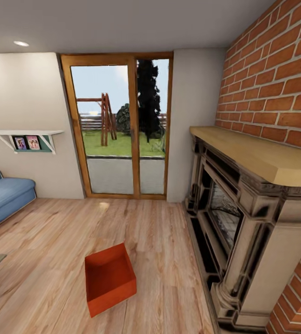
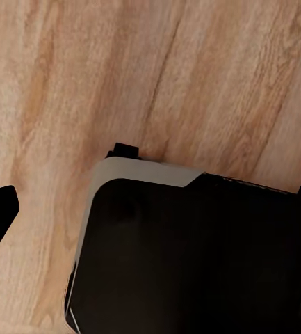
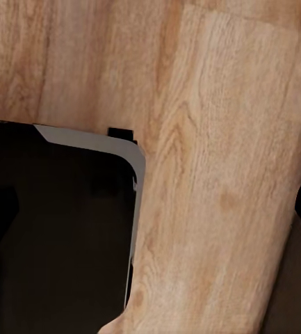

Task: Move the two storage containers from the living room to the garage. In the garage, place one container on the floor and stack the other container on top of it (either order is fine).

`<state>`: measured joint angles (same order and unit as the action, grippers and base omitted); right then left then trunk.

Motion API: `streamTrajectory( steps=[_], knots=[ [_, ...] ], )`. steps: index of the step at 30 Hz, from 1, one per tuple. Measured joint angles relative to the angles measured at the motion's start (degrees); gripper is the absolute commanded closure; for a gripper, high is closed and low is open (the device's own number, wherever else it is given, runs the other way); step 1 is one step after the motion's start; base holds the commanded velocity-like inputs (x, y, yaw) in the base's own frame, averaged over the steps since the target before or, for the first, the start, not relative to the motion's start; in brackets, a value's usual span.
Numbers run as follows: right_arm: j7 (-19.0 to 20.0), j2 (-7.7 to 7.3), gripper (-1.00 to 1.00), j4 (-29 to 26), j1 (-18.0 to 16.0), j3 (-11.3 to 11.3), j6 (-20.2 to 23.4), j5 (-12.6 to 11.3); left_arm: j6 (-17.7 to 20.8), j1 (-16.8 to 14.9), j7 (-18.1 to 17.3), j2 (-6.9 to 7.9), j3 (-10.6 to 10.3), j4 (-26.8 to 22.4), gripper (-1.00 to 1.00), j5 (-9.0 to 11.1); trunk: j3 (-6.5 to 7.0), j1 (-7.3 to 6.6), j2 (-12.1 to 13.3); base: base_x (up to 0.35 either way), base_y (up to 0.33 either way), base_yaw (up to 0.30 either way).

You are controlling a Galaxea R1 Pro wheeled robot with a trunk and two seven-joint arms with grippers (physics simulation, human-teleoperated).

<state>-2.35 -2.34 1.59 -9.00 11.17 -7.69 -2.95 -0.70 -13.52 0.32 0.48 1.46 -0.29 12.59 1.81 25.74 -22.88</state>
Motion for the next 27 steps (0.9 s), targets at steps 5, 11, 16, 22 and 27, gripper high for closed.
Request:
streamTrajectory(
  steps=[5, 11, 16, 22, 27],
  knots=[
    [-0.01, -0.23, -1.0, 0.0, 0.0, -0.04, -0.03, -0.01, 0.0, 0.0, 0.0, 0.05, -0.01, -0.01, -1.0, 0.0, -0.01, 0.02, -0.01, 0.094, -0.065, 0.2],
    [0.01, -0.3, -1.0, 0.0, 0.0, -0.04, -0.07, 0.0, 0.02, 0.0, 0.0, 0.05, 0.0, -0.01, -1.0, 0.01, 0.0, 0.02, 0.0, 0.013, -0.008, 0.26],
    [0.0, -0.3, -1.0, 0.0, 0.0, -0.04, -0.08, -0.01, 0.01, 0.0, 0.0, 0.06, 0.0, -0.01, -1.0, -0.01, 0.0, 0.02, 0.0, 0.001, -0.001, 0.205],
    [0.02, -0.25, -1.0, 0.0, 0.0, -0.02, -0.09, 0.0, 0.0, 0.0, 0.0, 0.05, 0.0, 0.0, -1.0, 0.0, 0.0, 0.02, 0.0, 0.027, 0.0, 0.042],
    [0.02, -0.14, -1.0, 0.0, 0.0, 0.19, -0.21, 0.4, 0.05, 0.0, 0.0, 0.11, 0.0, 0.01, -1.0, 0.0, 0.0, -0.01, -0.01, 0.273, 0.0, 0.003]
  ],
)
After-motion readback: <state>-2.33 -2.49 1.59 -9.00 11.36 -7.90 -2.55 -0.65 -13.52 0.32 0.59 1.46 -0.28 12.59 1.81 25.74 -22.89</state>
